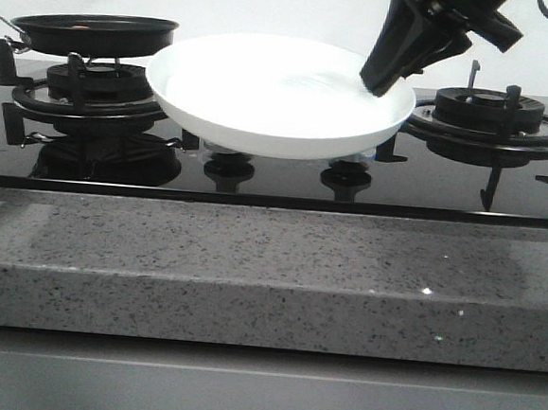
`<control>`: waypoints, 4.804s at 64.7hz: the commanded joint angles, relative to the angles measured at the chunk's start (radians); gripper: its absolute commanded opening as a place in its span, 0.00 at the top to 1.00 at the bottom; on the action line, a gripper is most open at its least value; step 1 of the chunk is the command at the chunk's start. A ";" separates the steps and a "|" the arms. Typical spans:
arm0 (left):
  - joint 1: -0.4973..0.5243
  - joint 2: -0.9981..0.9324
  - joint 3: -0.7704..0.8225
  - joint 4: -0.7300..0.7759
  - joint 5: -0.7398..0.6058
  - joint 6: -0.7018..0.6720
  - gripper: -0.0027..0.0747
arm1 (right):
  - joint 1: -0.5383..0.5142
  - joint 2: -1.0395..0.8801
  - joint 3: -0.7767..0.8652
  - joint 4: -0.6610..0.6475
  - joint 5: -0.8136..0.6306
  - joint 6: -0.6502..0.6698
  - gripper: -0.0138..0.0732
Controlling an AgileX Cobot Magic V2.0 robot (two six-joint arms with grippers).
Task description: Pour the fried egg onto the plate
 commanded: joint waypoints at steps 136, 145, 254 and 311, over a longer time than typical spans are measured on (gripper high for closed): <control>0.282 0.481 -0.472 -0.637 0.573 0.330 0.99 | -0.001 -0.056 -0.023 0.044 -0.030 -0.008 0.92; 0.294 0.459 -0.472 -0.697 0.629 0.351 0.99 | -0.001 -0.056 -0.023 0.044 -0.030 -0.008 0.92; -0.442 0.056 -0.437 0.270 0.011 0.497 0.99 | -0.001 -0.056 -0.023 0.044 -0.030 -0.008 0.92; -0.505 0.056 -0.437 0.454 -0.033 0.462 0.99 | -0.001 -0.056 -0.023 0.044 -0.030 -0.008 0.92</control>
